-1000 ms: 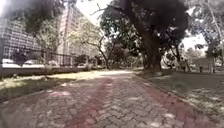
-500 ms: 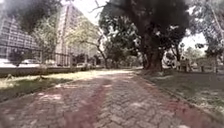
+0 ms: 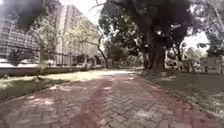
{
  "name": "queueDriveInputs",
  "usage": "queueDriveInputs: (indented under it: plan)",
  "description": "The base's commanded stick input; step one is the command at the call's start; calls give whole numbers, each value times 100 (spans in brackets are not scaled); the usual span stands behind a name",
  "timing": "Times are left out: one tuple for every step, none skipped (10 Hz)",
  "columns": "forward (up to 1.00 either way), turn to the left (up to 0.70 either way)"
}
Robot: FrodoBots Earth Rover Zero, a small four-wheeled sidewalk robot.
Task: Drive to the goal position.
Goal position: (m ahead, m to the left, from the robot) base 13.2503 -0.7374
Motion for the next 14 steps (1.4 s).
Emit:
queueDriveInputs:
  plan:
    - [70,0]
    - [70,0]
    - [70,0]
    - [70,0]
    - [70,0]
    - [70,0]
    - [70,0]
    - [70,0]
    - [70,0]
    - [70,0]
    - [70,-14]
    - [70,-32]
    - [70,-23]
    - [70,-8]
